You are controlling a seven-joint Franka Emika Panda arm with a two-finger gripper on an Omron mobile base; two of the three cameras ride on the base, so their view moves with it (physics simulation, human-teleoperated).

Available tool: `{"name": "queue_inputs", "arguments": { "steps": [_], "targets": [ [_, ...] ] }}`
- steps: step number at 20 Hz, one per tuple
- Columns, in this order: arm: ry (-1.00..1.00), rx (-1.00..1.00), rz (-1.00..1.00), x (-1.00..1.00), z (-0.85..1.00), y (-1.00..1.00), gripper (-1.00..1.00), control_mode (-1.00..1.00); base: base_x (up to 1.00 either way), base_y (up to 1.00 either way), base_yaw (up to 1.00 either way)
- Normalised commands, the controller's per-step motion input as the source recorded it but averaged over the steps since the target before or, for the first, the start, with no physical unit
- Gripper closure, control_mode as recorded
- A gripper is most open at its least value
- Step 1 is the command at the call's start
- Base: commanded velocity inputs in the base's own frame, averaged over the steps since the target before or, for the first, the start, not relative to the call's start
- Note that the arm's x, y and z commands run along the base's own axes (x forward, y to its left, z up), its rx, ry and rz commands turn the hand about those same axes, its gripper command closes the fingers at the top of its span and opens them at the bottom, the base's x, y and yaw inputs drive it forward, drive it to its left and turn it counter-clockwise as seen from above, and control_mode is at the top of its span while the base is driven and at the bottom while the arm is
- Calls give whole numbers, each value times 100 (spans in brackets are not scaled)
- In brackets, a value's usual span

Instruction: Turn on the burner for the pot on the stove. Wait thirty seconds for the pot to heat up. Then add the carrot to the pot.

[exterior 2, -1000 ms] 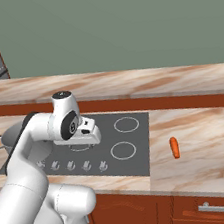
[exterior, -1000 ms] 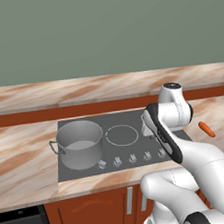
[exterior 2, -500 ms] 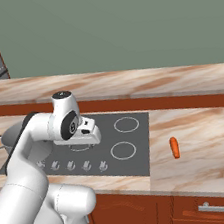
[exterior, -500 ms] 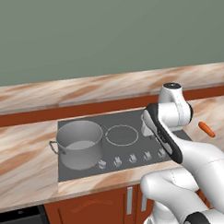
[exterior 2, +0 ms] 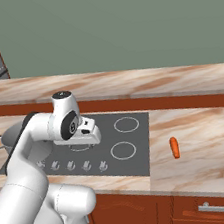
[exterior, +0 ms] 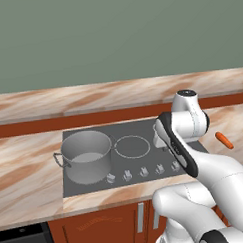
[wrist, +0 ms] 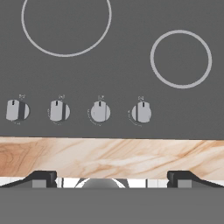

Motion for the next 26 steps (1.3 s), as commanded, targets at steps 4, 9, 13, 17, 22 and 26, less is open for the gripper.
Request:
{"name": "queue_inputs", "arguments": {
  "steps": [4,9,13,17,22,26],
  "targets": [
    [0,0,0,0,0,0,-100,-100,0,0,0],
    [0,0,0,0,0,0,-100,-100,0,0,0],
    [0,0,0,0,0,0,-100,-100,0,0,0],
    [0,0,0,0,0,0,-100,-100,0,0,0],
    [0,0,0,0,0,0,-100,-100,0,0,0],
    [0,0,0,0,0,0,-100,-100,0,0,0]
  ]
}}
